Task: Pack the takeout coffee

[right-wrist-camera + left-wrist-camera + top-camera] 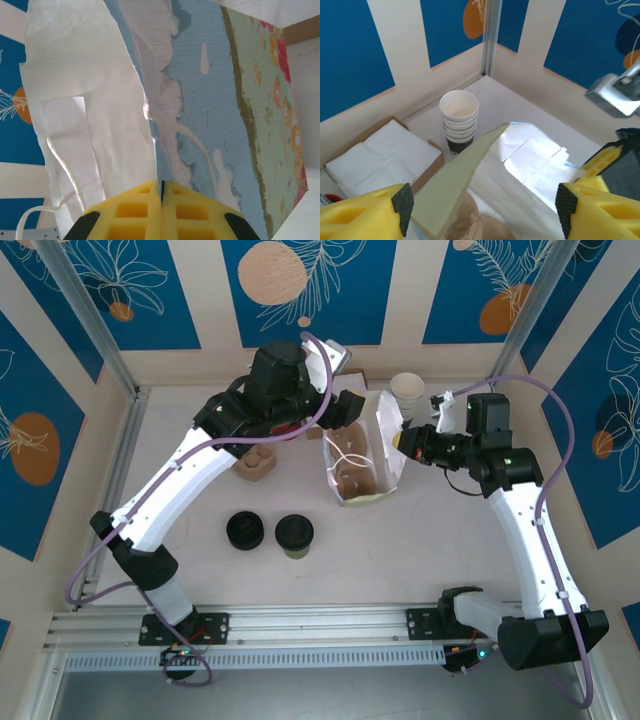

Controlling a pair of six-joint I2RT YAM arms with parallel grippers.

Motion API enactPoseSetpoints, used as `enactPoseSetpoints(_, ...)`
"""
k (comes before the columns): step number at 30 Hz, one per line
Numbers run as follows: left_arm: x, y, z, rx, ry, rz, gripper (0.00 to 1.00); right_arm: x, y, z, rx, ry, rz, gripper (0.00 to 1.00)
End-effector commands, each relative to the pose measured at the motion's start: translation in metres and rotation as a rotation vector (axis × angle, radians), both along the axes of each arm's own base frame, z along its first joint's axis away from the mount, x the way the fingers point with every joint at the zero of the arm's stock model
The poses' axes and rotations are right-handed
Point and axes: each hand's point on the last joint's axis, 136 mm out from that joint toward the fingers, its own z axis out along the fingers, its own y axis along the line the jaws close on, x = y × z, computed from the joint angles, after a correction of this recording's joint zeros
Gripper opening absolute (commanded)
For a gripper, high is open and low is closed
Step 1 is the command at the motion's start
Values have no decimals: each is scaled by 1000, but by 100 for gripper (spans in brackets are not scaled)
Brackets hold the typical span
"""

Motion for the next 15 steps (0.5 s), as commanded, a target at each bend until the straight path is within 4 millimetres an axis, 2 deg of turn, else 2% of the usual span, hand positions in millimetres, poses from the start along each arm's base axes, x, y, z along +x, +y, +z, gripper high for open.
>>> enactPoseSetpoints(1, 0, 15, 19, -48, -26, 49, 78, -4, 4, 10, 3, -60, 29, 0)
enactPoseSetpoints(6, -12, 2, 15, -59, 28, -39, 75, 2, 3, 3, 20, 13, -18, 0)
enactPoseSetpoints(9, -28, -15, 14, -84, 100, -149, 64, 6, 4, -1, 38, 59, -40, 0)
enactPoseSetpoints(11, -36, -25, 5, -76, 160, -190, 58, 7, 6, -2, 36, 69, -48, 0)
enactPoseSetpoints(15, -49, -44, -10, -75, 247, -229, 52, 10, 8, -4, 49, 89, -64, 0)
